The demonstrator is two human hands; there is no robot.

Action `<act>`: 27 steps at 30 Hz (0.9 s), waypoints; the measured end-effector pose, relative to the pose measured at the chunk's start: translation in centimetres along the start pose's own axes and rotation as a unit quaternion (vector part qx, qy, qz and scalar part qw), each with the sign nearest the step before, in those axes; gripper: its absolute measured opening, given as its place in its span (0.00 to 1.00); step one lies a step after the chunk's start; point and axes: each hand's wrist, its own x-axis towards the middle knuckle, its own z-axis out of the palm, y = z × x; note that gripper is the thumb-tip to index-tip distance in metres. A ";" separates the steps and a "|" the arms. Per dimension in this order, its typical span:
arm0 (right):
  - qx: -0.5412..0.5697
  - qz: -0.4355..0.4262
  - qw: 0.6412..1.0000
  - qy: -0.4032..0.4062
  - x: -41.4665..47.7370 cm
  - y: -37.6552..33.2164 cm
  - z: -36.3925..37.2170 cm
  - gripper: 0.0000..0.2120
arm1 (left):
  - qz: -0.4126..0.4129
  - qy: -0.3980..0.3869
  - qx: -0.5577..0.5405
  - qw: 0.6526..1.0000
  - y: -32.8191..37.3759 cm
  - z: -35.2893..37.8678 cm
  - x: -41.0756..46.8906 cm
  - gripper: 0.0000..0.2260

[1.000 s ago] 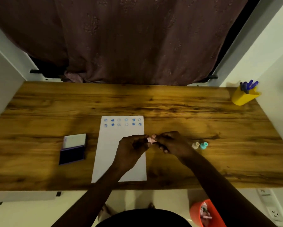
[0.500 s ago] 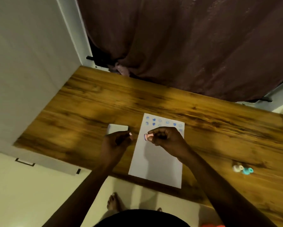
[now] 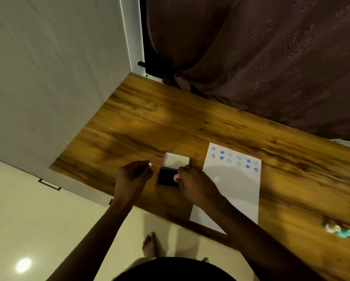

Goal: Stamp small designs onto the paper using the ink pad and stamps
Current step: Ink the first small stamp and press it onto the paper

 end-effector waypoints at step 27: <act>0.188 0.156 0.969 -0.031 0.6 0.5 -0.8 0.15 | 0.004 -0.083 0.018 0.996 1.4 3.7 3.5 0.08</act>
